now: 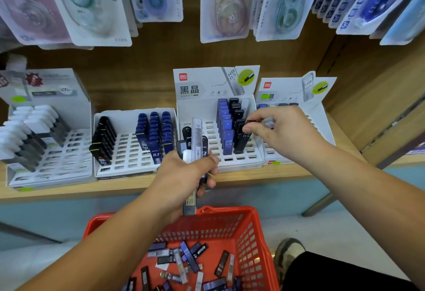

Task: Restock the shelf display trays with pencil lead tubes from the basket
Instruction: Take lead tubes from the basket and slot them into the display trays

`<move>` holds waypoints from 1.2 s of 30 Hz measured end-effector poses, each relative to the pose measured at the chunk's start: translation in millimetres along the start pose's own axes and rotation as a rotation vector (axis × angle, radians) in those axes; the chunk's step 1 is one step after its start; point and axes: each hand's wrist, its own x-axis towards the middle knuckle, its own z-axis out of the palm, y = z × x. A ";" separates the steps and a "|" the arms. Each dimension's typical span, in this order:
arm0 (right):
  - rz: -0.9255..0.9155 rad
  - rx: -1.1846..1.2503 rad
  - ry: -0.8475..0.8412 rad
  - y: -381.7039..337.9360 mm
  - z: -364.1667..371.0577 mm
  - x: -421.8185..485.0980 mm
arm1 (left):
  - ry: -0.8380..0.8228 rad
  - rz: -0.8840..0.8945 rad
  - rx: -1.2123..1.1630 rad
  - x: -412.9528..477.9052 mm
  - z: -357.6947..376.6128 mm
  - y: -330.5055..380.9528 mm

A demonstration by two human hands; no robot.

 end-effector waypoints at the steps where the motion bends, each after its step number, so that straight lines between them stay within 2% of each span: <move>1: 0.004 -0.009 -0.022 -1.0 -1.6 0.5 | 0.001 0.002 -0.001 0.2 0.7 1.0; 7: -0.060 -0.170 -0.101 -3.6 1.7 3.9 | -0.005 -0.010 -0.004 -0.6 3.9 4.5; 10: -0.011 -0.086 -0.086 -7.5 12.4 -1.6 | -0.013 -0.008 0.020 -1.2 4.0 4.5; 12: 0.071 0.109 -0.002 -14.5 8.7 -2.9 | -0.011 0.003 0.013 -2.4 5.1 4.4; 14: 0.222 0.499 0.072 -25.2 -0.4 -4.5 | -0.010 0.030 0.015 -4.6 7.5 6.2; 16: 0.364 0.953 0.018 -38.2 -7.6 -8.5 | -0.013 0.086 0.023 -8.1 12.2 9.8; 18: 0.414 1.114 -0.031 -46.1 -8.4 -13.0 | -0.047 0.127 0.003 -12.6 19.1 15.2; 23: 0.454 1.055 -0.103 -44.9 -2.8 -11.5 | -0.097 0.173 -0.064 -21.3 34.5 28.7; 26: 0.448 1.138 -0.196 -44.7 -2.9 -13.3 | -0.052 0.202 -0.042 -20.3 38.4 32.7; 30: 0.398 1.332 -0.192 -37.6 -18.1 -15.3 | -0.034 0.122 -0.169 -12.9 40.3 43.4; 33: 0.339 1.345 -0.127 -28.3 -24.7 -14.8 | -0.038 0.056 -0.207 -2.9 44.5 53.8; 36: 0.290 1.105 0.084 -21.6 -34.7 -10.8 | 0.001 0.051 -0.137 8.2 51.1 60.7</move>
